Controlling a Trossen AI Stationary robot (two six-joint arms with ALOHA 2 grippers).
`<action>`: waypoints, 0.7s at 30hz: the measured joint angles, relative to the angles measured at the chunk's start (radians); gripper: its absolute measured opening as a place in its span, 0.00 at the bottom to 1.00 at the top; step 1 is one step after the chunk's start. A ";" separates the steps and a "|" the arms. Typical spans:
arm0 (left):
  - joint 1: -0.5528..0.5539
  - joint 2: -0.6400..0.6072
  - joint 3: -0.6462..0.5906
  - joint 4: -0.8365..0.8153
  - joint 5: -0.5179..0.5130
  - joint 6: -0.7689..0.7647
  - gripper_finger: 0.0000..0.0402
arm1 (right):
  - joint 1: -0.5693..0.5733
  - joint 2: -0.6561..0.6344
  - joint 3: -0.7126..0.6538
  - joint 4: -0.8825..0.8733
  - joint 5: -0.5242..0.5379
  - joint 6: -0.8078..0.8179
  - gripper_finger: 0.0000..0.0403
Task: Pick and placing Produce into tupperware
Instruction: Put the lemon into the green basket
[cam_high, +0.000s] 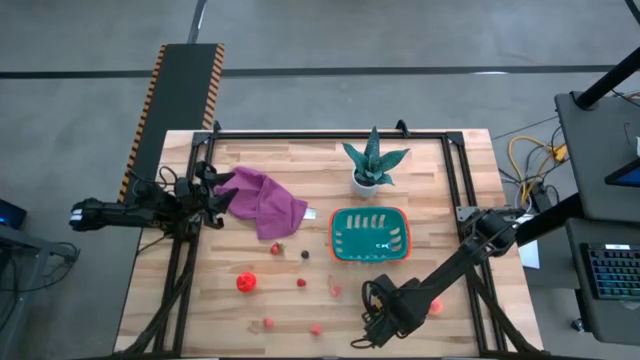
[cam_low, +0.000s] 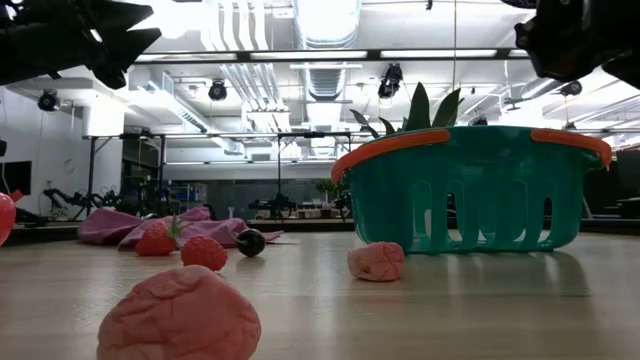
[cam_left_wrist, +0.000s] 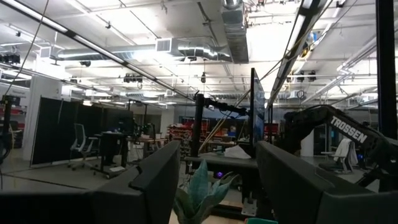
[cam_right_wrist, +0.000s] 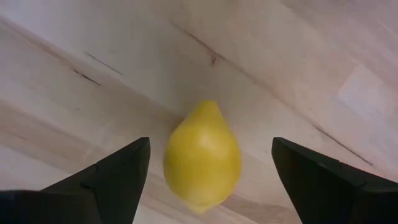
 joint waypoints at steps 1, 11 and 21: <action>0.000 0.000 0.000 -0.001 0.000 0.000 0.49 | 0.000 0.000 0.000 0.000 0.001 -0.001 0.82; 0.000 0.001 0.000 -0.001 -0.001 0.001 0.49 | 0.001 0.001 -0.028 0.059 0.026 0.000 0.82; 0.000 0.002 0.000 -0.001 -0.001 0.001 0.49 | 0.007 0.001 -0.048 0.100 0.020 0.000 0.82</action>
